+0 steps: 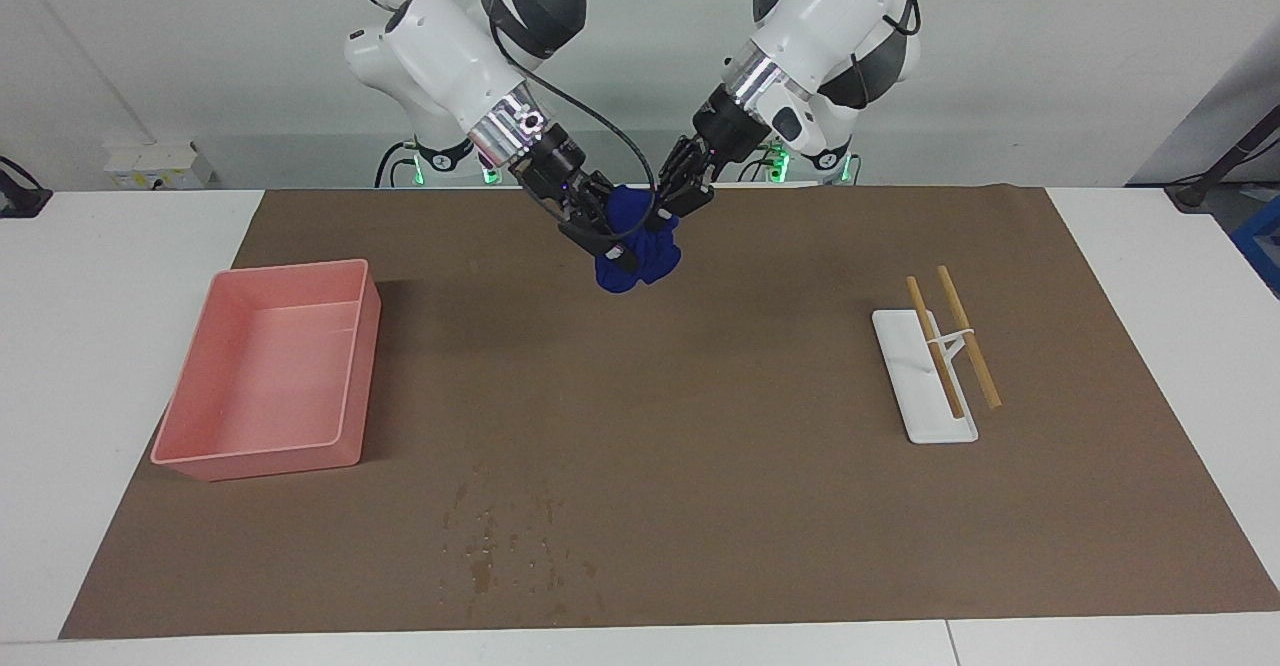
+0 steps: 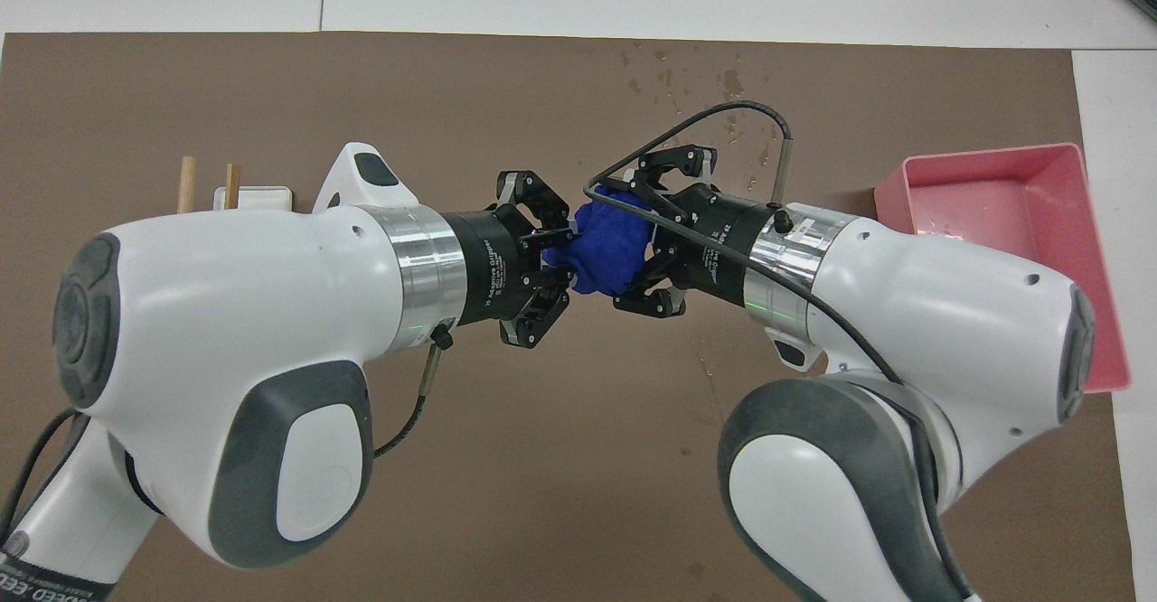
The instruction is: Wipe water with towel using both arms
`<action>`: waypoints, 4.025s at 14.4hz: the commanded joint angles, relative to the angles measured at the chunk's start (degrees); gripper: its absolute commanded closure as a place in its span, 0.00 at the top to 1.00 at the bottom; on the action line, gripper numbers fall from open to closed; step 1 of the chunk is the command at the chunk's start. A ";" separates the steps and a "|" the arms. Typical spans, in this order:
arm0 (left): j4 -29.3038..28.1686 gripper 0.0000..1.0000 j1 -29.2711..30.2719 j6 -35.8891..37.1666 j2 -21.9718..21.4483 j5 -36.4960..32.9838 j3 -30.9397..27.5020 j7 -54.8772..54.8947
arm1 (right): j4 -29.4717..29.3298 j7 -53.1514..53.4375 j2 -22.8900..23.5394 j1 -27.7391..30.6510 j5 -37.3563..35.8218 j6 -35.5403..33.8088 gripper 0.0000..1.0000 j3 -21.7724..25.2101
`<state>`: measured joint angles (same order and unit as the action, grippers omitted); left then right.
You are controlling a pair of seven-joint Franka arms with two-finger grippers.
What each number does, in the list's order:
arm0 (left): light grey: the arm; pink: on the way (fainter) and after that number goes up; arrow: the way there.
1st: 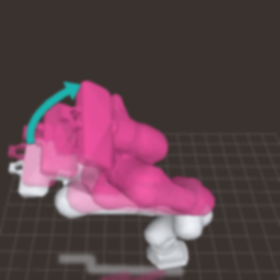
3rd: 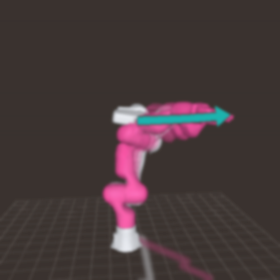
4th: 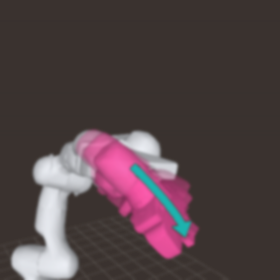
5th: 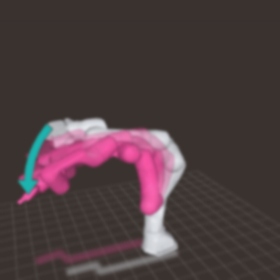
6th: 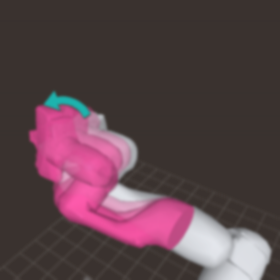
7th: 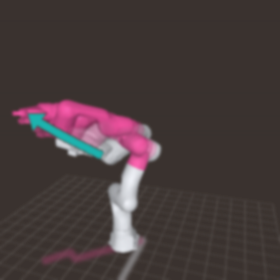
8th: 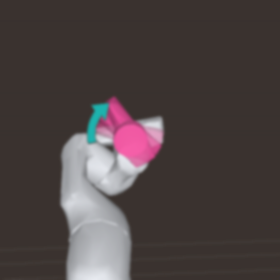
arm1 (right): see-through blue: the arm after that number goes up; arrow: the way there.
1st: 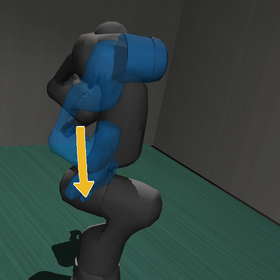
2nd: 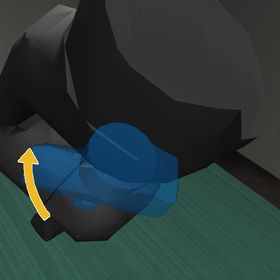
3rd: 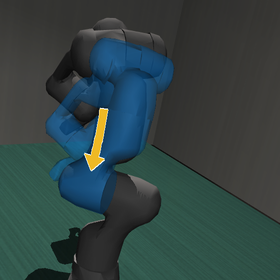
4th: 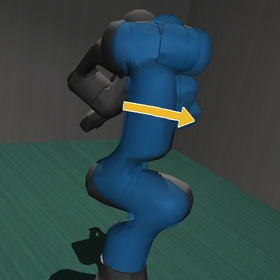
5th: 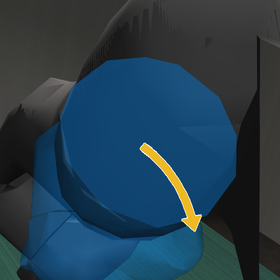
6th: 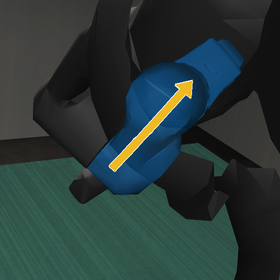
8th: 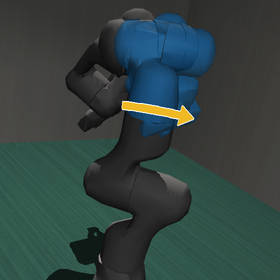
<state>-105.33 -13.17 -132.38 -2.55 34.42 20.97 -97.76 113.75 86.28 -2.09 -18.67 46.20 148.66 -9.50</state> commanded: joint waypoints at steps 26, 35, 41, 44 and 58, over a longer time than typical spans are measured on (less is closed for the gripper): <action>0.38 1.00 17.65 13.53 -1.23 -21.75 -0.93 47.26 | -0.11 -52.78 -4.32 9.96 -23.60 -48.78 0.00 0.27; 7.40 1.00 20.47 37.41 -0.88 -36.17 -1.81 88.94 | 22.73 -65.00 -14.35 14.01 -25.90 -48.20 0.00 0.10; 9.88 1.00 24.51 46.16 -1.05 -35.03 -1.72 93.28 | 26.87 -69.14 -9.52 14.71 -28.71 -39.25 0.00 0.10; 9.53 1.00 25.12 46.16 -1.14 -34.77 -1.81 93.28 | 26.96 -71.60 -5.92 16.47 -29.06 -33.28 0.00 0.10; 10.67 1.00 15.02 46.07 -1.32 -31.52 -13.59 94.43 | 27.40 -81.63 -2.74 23.95 -36.71 -28.68 0.00 -0.08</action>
<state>-94.66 2.88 -86.87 -3.22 2.29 8.21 -3.71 140.99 3.20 -4.00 4.96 9.33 120.56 -8.90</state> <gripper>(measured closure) 0.000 1.000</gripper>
